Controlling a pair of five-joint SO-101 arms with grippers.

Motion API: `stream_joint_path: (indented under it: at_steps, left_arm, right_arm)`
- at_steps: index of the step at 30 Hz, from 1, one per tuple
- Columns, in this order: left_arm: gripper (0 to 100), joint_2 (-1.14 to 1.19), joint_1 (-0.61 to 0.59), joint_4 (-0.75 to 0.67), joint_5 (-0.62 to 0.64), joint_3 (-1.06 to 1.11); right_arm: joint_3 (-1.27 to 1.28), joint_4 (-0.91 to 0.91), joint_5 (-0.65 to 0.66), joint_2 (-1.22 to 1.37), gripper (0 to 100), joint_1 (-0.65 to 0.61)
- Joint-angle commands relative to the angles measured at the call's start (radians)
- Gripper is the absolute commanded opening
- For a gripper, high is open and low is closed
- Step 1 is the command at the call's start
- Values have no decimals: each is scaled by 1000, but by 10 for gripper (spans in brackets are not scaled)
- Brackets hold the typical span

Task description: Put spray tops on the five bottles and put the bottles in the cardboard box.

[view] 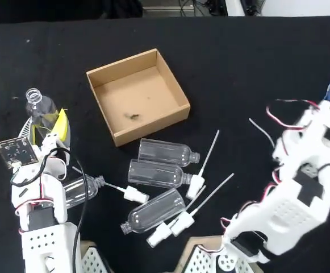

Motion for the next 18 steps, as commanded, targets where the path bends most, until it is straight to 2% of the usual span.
stream_joint_path:
  at_steps: [1,6,14,18]
  left_arm:
    - [30,-20,-8,-23,2,24]
    - [30,-20,12,-25,6,24]
    - [30,-18,1,-20,3,24]
    - [30,-20,1,5,3,24]
  right_arm:
    - [4,-20,77,-73,149,84]
    - [7,-180,98,-71,149,143]
    - [-10,-330,-54,-73,149,129]
    - [-22,-344,-141,-84,149,126]
